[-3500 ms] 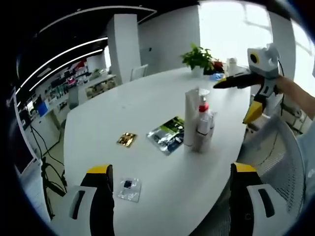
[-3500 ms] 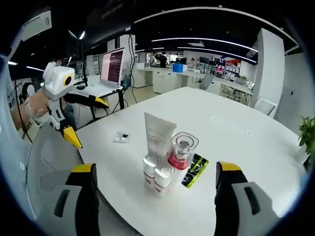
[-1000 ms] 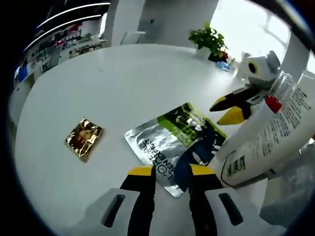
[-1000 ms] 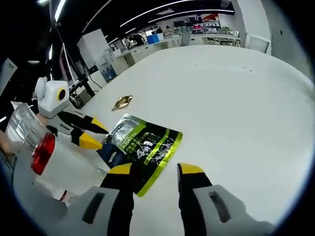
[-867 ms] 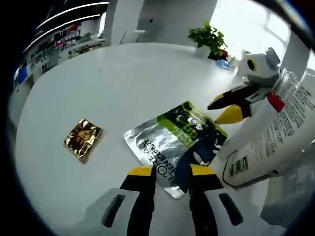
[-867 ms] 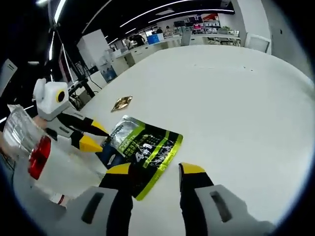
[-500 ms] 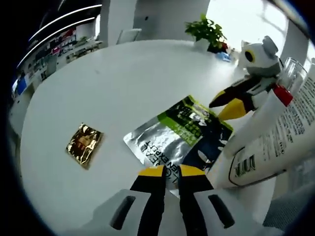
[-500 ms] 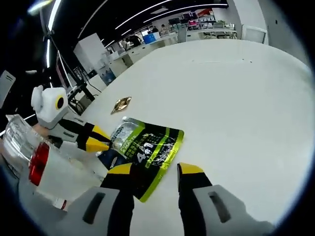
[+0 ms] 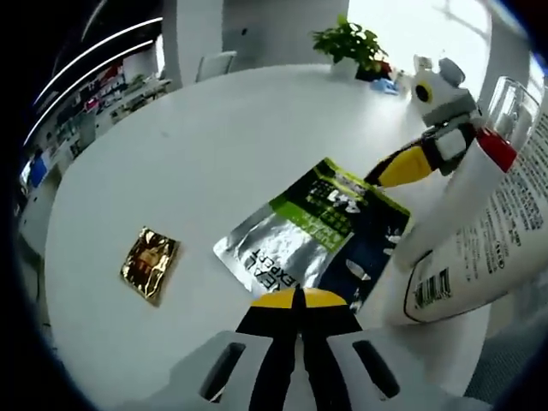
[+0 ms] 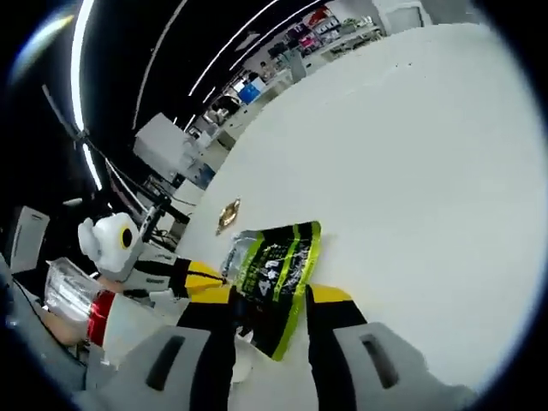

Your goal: Arrange the skincare products in the storage area until every visible bottle or jar stands upright without overlapping.

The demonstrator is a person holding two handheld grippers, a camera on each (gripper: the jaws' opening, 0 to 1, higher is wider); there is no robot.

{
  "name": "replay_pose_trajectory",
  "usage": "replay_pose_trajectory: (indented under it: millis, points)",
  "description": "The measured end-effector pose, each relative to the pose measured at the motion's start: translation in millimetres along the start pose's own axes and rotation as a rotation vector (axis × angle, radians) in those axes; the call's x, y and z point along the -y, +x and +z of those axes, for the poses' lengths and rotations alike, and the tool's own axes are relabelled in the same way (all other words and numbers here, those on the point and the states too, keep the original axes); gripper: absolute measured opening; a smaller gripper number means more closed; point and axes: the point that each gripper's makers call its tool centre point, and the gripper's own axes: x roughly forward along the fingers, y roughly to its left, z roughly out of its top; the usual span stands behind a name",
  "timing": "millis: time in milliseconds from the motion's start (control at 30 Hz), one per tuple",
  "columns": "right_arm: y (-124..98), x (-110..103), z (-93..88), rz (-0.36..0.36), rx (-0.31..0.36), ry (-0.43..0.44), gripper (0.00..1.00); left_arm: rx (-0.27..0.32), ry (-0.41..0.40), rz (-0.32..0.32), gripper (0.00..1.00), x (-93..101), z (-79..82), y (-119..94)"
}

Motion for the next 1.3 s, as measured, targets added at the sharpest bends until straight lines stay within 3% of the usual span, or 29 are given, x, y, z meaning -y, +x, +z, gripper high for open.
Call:
replay_pose_trajectory:
  millis: [67,133,200,300,433,533,633,833,900,1100,1300]
  points:
    - [-4.6,-1.2,5.8,0.057,0.021,0.048,0.24,0.001,0.002,0.003,0.00,0.0,0.5,0.1]
    - [-5.6,-7.2,7.1,0.109,0.021,0.106,0.23,0.002,0.004,0.003,0.00,-1.0,1.2,0.9]
    - [-3.4,-10.9,2.7,0.142,-0.013,0.106,0.22,0.002,0.004,0.003,0.00,-0.9,1.3,0.8]
    - [5.1,-11.3,-2.6,0.115,-0.043,0.072,0.21,0.004,0.001,0.002,0.00,-3.3,1.9,2.1]
    - [11.1,-18.0,-1.5,0.150,-0.048,0.092,0.15,0.005,0.005,0.005,0.00,-3.0,1.8,1.5]
    - [21.9,-17.8,-16.1,0.123,-0.124,0.038,0.12,0.008,0.005,0.005,0.00,-2.7,2.0,1.4]
    - [30.3,-20.8,-16.3,0.125,-0.119,0.043,0.03,0.010,0.000,0.004,0.00,-2.7,1.8,1.1]
    - [32.6,-23.1,-13.7,0.116,-0.112,0.021,0.01,0.023,-0.021,0.000,0.01,-5.4,0.4,-1.4]
    - [32.0,-26.5,-10.8,0.121,-0.103,0.001,0.01,0.047,-0.064,-0.005,0.10,-9.1,2.2,-5.0]
    - [29.2,-37.0,17.7,0.104,0.002,-0.090,0.01,0.184,-0.173,-0.012,0.21,-18.2,23.7,-34.6]
    - [18.4,-74.8,63.3,0.172,0.182,-0.136,0.01,0.344,-0.266,-0.007,0.20,-42.1,53.1,-69.8]
